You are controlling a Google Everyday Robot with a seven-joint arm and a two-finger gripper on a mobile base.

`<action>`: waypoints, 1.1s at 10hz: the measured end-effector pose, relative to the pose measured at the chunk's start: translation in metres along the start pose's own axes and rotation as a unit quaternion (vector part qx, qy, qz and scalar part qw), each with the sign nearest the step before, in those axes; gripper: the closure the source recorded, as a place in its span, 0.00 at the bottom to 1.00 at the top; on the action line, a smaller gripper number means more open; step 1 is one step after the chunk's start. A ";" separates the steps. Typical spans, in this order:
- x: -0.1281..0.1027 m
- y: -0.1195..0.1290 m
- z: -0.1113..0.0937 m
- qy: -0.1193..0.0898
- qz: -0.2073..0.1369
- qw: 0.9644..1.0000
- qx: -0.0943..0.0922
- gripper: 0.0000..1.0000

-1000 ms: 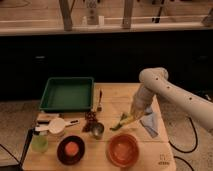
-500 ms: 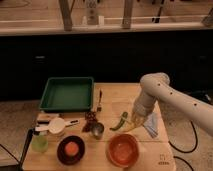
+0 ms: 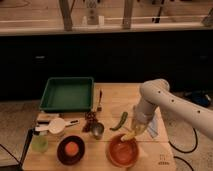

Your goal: Place banana in red bowl

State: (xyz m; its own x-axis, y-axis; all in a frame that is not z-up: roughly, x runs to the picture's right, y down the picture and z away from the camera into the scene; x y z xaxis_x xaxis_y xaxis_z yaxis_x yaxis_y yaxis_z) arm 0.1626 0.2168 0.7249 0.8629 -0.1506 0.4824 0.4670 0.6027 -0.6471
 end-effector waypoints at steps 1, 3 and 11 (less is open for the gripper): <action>-0.003 0.000 0.001 0.000 -0.003 1.000 0.002 0.97; -0.007 0.009 0.002 0.001 -0.005 1.000 -0.004 0.97; -0.020 0.020 0.007 0.000 -0.015 1.000 -0.007 0.97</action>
State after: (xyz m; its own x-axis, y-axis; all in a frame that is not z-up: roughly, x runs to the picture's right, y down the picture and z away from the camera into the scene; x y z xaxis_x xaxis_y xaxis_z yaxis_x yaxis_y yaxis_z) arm 0.1533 0.2372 0.7063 0.8491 -0.1685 0.5007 0.4946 0.5867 -0.6412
